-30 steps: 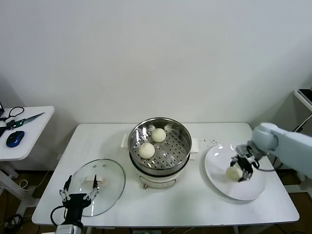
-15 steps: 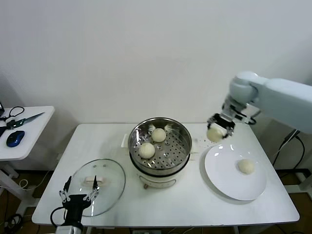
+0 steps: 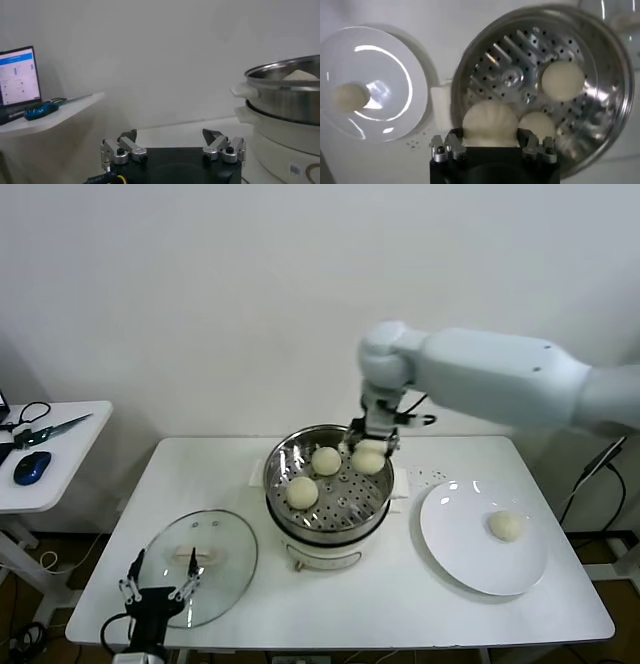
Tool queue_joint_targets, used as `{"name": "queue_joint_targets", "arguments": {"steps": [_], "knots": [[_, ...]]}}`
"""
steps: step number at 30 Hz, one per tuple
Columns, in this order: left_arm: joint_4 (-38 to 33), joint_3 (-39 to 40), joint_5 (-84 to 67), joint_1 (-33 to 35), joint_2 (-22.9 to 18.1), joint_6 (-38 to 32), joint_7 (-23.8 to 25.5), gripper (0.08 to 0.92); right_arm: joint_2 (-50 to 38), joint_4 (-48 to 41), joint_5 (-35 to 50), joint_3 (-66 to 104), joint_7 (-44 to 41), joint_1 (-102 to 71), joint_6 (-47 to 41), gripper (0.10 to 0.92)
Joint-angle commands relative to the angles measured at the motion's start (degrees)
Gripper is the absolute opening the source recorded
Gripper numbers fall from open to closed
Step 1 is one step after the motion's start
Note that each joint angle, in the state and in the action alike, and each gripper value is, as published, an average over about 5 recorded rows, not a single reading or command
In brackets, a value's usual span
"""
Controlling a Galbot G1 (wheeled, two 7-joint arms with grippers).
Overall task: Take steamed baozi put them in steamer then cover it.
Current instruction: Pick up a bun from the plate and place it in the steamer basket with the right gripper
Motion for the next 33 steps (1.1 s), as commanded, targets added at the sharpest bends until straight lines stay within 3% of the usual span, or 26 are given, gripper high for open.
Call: {"name": "queue_joint_targets", "arguments": {"steps": [1, 16, 24, 33], "knots": [[0.5, -0.3, -0.3, 0.4, 0.1, -0.3, 0.0, 0.823, 7.8, 0.2, -2.6, 0.2, -0.3, -5.6, 2.4, 0.696], [1.4, -0.6, -0.8, 0.3, 0.1, -0.5, 0.0, 0.823, 8.0, 0.5, -4.4, -0.3, 0.4, -9.0, 3.0, 0.705], [1.5, -0.6, -0.8, 0.2, 0.1, -0.6, 0.0, 0.823, 7.6, 0.8, -4.9, 0.6, -0.8, -8.7, 1.7, 0.816], [1.5, -0.5, -0.7, 0.2, 0.1, -0.6, 0.0, 0.823, 3.8, 0.5, -2.2, 2.3, -1.0, -5.1, 2.0, 0.823]]}}
